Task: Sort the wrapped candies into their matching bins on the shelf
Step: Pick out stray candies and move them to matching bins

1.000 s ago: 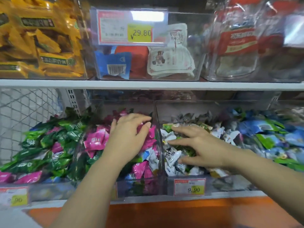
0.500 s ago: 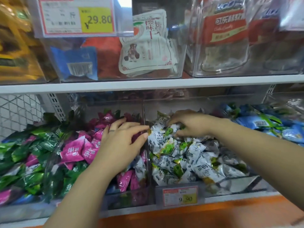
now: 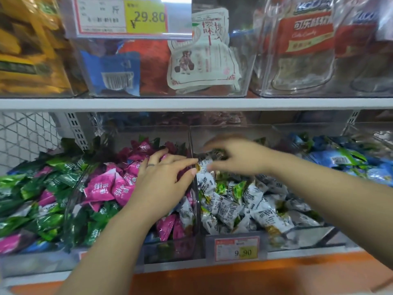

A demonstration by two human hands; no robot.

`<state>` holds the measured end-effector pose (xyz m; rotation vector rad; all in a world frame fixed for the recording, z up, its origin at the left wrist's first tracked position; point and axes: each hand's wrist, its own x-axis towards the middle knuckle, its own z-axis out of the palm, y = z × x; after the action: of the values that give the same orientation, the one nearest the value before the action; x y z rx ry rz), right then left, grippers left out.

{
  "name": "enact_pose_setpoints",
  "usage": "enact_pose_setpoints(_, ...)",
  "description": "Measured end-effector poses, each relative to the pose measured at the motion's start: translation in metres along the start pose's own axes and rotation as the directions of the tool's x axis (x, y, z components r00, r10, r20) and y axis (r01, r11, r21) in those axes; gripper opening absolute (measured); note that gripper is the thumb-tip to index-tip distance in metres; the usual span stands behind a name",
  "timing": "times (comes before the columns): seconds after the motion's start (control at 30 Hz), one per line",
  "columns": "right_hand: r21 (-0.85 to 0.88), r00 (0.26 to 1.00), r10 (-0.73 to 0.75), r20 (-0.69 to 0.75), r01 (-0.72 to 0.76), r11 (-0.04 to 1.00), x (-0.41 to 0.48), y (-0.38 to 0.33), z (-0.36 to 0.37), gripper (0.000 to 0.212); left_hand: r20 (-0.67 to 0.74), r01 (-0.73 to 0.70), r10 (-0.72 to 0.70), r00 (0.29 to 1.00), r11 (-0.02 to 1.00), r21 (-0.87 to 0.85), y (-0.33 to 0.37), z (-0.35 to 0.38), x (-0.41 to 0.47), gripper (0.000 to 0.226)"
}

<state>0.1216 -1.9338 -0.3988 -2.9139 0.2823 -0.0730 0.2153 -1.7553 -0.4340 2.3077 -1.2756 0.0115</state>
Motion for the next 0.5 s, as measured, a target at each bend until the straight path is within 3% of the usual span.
enact_pose_setpoints(0.07,0.005,0.988,-0.077,0.137,0.077,0.997,0.009,-0.011,0.013,0.043,-0.012,0.000,0.000,1.000,1.000,-0.006,0.000,0.000,0.000,0.036)
enact_pose_setpoints(0.17,0.074,0.968,0.004,0.252,-0.023,0.997,0.020,-0.004,0.014,0.044,-0.017,-0.004,0.004,1.000,1.000,-0.028,0.000,0.000,-0.001,0.035)
enact_pose_setpoints(0.23,0.011,0.959,0.043,0.281,-0.048,0.999,0.024,0.004,0.009,0.043,-0.013,-0.009,0.008,1.000,0.999,-0.041,-0.001,0.000,-0.003,0.035)
enact_pose_setpoints(0.33,-0.142,0.960,0.097,0.264,-0.061,0.988,0.024,0.012,0.001,0.046,-0.011,-0.017,0.016,1.000,0.999,-0.045,-0.001,-0.001,-0.004,0.035)
enact_pose_setpoints(0.5,-0.075,0.986,0.134,0.103,-0.126,0.989,0.016,0.025,-0.006,0.035,0.000,-0.013,0.013,1.000,0.999,-0.047,0.000,-0.002,-0.005,0.036)
